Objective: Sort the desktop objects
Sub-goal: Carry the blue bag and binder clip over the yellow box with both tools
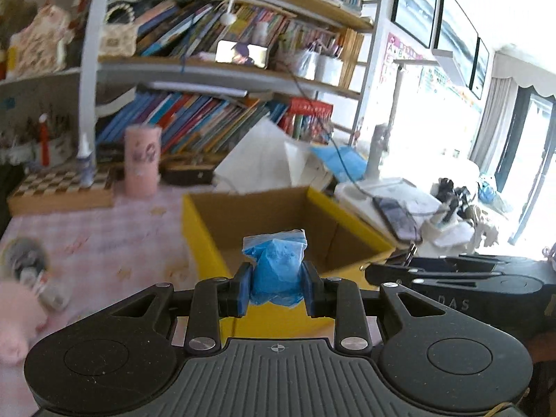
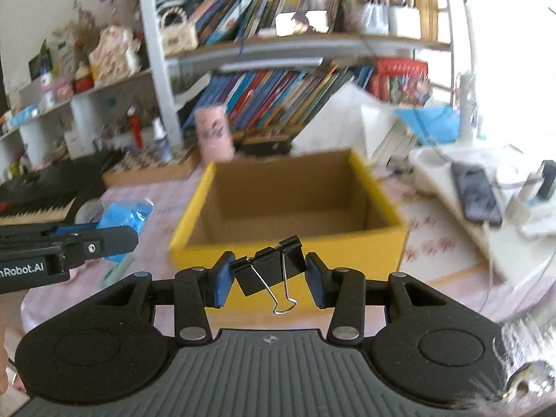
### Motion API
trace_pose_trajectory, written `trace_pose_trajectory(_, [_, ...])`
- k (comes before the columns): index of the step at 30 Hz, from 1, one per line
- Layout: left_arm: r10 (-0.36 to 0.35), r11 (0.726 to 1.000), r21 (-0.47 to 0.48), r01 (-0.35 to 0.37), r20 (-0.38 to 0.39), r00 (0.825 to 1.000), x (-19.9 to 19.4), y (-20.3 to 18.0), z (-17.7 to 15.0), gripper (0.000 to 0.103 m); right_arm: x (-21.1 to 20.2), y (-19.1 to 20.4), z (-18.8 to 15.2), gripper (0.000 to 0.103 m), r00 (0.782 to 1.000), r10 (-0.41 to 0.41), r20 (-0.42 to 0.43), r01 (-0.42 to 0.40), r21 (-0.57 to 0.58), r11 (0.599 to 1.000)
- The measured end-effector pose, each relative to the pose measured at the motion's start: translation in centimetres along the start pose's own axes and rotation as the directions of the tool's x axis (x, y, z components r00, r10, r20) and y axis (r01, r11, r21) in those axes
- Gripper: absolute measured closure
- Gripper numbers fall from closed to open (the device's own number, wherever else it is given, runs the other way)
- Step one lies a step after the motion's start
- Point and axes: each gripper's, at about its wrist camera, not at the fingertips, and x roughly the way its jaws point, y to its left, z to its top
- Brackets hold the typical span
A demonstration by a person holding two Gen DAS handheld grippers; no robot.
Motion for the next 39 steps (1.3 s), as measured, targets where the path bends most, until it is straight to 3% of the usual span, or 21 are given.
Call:
trace_pose_trajectory(6, [0.064, 0.998, 0.023, -0.063, -0.008, 0.998, 4.3, -2.5, 2.2, 0.075, 2.8, -4.4, 3.9, 0.062, 0.997, 0.043, 0.061, -0.041, -0.043, 0.998])
trace_pose_trajectory(10, [0.123, 0.992, 0.031, -0.121, -0.072, 0.99, 7.8, -3.5, 2.4, 0.075, 6.1, -6.3, 5.5, 0.062, 0.993, 0.117, 0.028, -0.112, -0.144, 0.983])
trace_pose_trajectory(15, [0.204, 0.978, 0.069, -0.195, -0.169, 0.964, 11.7, -4.3, 2.1, 0.075, 10.3, -7.4, 6.8, 0.062, 0.979, 0.199, -0.03, -0.2, -0.28, 0.939])
trace_pose_trajectory(23, [0.27, 0.963, 0.087, -0.255, -0.286, 0.92, 16.1, -4.3, 2.3, 0.075, 17.3, -7.0, 8.7, 0.062, 0.94, 0.283, -0.191, -0.341, -0.487, 0.804])
trace_pose_trajectory(33, [0.284, 0.957, 0.064, -0.284, -0.406, 0.868, 19.5, -3.7, 1.7, 0.075, 23.8, -4.8, 8.9, 0.062, 0.872, 0.258, -0.417, -0.48, -0.621, 0.62])
trace_pose_trajectory(36, [0.278, 0.958, 0.06, -0.28, -0.425, 0.861, 20.1, -3.8, 1.7, 0.075, 24.8, -4.4, 8.1, 0.062, 0.851, 0.235, -0.47, -0.512, -0.644, 0.568])
trace_pose_trajectory(39, [0.267, 0.961, 0.059, -0.268, -0.439, 0.858, 20.4, -4.2, 1.6, 0.075, 25.3, -4.5, 7.6, 0.062, 0.852, 0.21, -0.48, -0.51, -0.665, 0.546])
